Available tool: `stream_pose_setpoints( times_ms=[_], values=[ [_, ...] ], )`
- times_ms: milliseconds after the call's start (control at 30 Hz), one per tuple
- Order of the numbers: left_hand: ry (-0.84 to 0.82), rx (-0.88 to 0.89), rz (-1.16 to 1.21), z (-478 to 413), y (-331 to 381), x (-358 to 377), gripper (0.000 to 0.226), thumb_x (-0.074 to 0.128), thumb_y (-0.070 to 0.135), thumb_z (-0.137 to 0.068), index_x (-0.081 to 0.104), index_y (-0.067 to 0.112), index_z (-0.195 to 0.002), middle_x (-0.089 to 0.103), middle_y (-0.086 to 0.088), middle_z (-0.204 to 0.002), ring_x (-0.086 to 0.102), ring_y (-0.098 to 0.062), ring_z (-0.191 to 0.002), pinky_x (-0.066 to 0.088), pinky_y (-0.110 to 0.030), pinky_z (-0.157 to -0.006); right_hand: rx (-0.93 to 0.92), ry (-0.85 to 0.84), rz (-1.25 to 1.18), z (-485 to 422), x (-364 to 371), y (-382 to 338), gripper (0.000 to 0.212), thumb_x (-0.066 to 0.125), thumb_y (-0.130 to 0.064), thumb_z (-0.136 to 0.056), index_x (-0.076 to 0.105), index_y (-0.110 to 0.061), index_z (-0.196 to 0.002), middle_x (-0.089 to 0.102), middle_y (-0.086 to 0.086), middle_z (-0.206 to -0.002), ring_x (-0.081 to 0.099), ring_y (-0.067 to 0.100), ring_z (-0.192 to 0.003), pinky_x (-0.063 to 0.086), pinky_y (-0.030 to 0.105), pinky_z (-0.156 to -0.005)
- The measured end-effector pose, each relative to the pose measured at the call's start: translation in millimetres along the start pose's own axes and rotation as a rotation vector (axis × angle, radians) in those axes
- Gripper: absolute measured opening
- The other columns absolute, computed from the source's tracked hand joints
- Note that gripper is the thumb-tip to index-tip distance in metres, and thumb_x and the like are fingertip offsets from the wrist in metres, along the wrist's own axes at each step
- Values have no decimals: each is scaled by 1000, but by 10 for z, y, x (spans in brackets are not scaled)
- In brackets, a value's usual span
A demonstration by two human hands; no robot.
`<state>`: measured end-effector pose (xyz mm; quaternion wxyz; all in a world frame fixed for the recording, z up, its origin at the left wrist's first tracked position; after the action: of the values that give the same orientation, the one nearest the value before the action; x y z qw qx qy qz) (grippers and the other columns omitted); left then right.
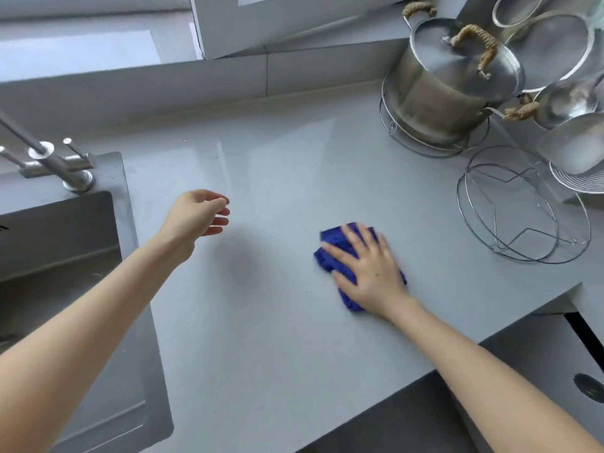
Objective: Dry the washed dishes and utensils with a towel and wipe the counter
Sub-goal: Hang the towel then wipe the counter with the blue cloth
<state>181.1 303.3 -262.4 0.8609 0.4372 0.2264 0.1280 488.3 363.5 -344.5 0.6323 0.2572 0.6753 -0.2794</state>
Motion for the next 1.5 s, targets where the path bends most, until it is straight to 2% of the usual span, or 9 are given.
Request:
stream_pose_setpoints(
  times_ms=[200,400,533,633,733,800,1100,1400,1500],
  values=[
    [146,-5,92,-301,23,-193,19,47,8,-93,63,14,-84,65,-6,-86,64,-18,-76,54,-29,-76,985,-62,-64,-1371,-130,727,57,34,-50,-94,29,-32,-148,16,17,-157,9,42,-143,12,65,-110],
    [419,17,139,-549,-40,-461,19,45,9,-91,63,13,-85,64,-2,-80,62,-15,-71,44,-22,-62,-212,11,-93,-1573,161,-1438,56,37,-47,-83,51,-33,-135,35,18,-150,26,45,-139,19,65,-110],
    [552,56,103,-530,-128,-687,20,47,12,-90,65,9,-96,63,-2,-74,59,-13,-64,38,-21,-58,-653,-46,-172,-1670,92,-817,51,48,-42,-82,54,-36,-132,39,6,-150,31,33,-141,19,53,-115],
    [579,43,81,-377,-233,-848,17,49,11,-92,66,11,-93,63,-3,-75,58,-14,-65,41,-22,-61,-53,84,-57,-2332,132,296,53,42,-46,-83,57,-30,-131,48,14,-143,42,39,-130,37,57,-101],
    [588,4,73,-193,-408,-968,16,50,12,-94,66,15,-92,65,-6,-78,59,-14,-69,43,-24,-63,748,15,-78,-2877,-22,583,57,36,-47,-89,42,-27,-142,28,20,-151,21,45,-138,21,64,-107],
    [608,-27,86,-113,-544,-1059,17,50,12,-94,67,15,-91,65,-6,-78,58,-14,-68,42,-23,-61,928,-75,-101,-3164,-52,128,59,36,-44,-93,30,-23,-148,12,24,-156,6,49,-141,8,68,-108],
    [735,-125,116,55,-958,-1352,18,49,10,-93,66,15,-89,64,-4,-80,58,-13,-69,41,-21,-59,-217,-142,4,-3118,149,-2595,57,29,-46,-95,24,-30,-149,9,15,-159,3,42,-144,5,61,-113],
    [69,-374,474,326,-1149,-1212,51,28,53,-98,64,21,-115,69,6,-113,65,-18,-104,50,-35,-86,-1069,-181,-111,-1759,137,-1973,49,40,-43,-90,49,-35,-137,29,6,-156,18,35,-145,12,55,-116],
    [26,-327,464,454,-1261,-1217,51,29,54,-97,62,23,-121,64,11,-123,62,-16,-111,49,-37,-93,-940,-104,-93,-1952,130,-1372,52,45,-42,-83,52,-36,-135,37,9,-151,29,35,-141,22,53,-113]
  ],
)
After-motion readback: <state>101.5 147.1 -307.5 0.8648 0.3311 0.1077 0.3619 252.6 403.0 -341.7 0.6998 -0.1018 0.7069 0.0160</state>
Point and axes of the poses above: each hand's wrist, its own z-axis away from the middle knuckle, its own x-axis out of the palm, y = z × x, the point moved 1 cm from there along -z, towards the middle knuckle
